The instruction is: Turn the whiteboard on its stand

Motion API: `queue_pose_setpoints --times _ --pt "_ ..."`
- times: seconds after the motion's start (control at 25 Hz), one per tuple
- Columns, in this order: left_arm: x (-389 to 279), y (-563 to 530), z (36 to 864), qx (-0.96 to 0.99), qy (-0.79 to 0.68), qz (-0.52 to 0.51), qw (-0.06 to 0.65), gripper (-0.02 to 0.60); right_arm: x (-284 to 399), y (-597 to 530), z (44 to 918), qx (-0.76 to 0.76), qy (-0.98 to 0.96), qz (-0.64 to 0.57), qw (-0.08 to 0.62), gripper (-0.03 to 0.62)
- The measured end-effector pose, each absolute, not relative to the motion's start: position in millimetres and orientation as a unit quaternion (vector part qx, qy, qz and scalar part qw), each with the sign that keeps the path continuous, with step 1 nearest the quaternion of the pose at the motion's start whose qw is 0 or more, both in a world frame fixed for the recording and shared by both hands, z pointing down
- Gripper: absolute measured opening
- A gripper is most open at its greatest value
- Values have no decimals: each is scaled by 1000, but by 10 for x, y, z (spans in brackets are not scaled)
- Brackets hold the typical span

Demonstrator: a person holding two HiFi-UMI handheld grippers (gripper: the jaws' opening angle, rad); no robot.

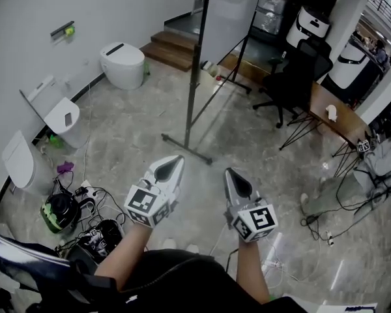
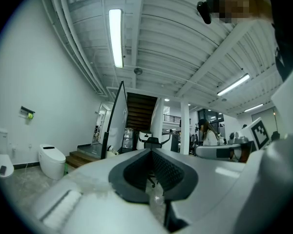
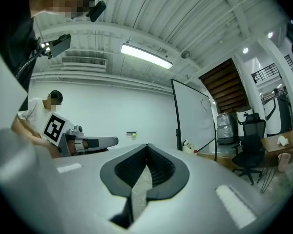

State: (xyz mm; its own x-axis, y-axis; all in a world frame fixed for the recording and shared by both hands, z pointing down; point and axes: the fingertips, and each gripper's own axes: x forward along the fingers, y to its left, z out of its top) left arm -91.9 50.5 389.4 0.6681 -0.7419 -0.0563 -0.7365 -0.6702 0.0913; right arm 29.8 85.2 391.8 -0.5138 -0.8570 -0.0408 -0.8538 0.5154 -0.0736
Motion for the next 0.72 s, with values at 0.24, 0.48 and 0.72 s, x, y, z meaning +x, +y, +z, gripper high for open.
queue_pose_setpoints --times 0.24,0.48,0.72 --pt "-919 492 3855 911 -410 -44 30 2 285 840 3911 -488 872 -21 33 9" --pt "-912 460 3877 908 -416 -41 31 2 292 804 3914 -485 874 -21 34 9" --pt "-866 454 3864 907 -418 -40 31 2 343 802 3923 -485 874 -20 30 9"
